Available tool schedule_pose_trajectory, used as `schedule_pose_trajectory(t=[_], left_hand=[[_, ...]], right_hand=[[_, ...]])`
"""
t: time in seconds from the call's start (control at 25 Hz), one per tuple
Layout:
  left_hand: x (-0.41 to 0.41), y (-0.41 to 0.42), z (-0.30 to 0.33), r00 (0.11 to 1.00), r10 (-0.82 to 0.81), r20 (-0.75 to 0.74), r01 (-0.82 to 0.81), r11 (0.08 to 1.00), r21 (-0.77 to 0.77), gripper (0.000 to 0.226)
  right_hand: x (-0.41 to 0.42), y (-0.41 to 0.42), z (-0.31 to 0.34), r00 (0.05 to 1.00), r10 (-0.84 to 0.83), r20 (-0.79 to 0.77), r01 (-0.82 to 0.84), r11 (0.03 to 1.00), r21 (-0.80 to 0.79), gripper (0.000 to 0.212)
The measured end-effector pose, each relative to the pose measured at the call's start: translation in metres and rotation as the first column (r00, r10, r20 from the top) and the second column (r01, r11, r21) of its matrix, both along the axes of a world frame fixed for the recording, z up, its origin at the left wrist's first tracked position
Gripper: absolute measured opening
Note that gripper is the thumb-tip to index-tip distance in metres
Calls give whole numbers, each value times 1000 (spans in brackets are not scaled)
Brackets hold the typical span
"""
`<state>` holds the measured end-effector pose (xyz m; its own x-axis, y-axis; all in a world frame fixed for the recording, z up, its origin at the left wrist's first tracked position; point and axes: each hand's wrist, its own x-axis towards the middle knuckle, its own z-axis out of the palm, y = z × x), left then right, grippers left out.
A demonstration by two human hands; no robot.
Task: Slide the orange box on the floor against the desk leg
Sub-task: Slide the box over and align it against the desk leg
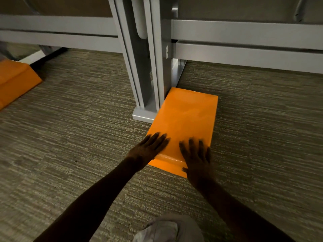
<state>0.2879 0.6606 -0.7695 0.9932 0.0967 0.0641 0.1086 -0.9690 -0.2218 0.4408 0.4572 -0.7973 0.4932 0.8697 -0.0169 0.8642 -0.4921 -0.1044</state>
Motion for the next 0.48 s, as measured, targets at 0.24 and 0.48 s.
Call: schedule_pose_trajectory(t=[0.24, 0.48], left_hand=[[2, 4, 2, 998, 25, -55, -30, 996, -82, 113], [9, 3, -3, 999, 37, -11, -38, 992, -117, 106]], right_hand=[[6, 5, 0, 1000, 9, -4, -9, 1000, 26, 129], [28, 18, 7, 1000, 20, 19, -18, 996, -87, 134]])
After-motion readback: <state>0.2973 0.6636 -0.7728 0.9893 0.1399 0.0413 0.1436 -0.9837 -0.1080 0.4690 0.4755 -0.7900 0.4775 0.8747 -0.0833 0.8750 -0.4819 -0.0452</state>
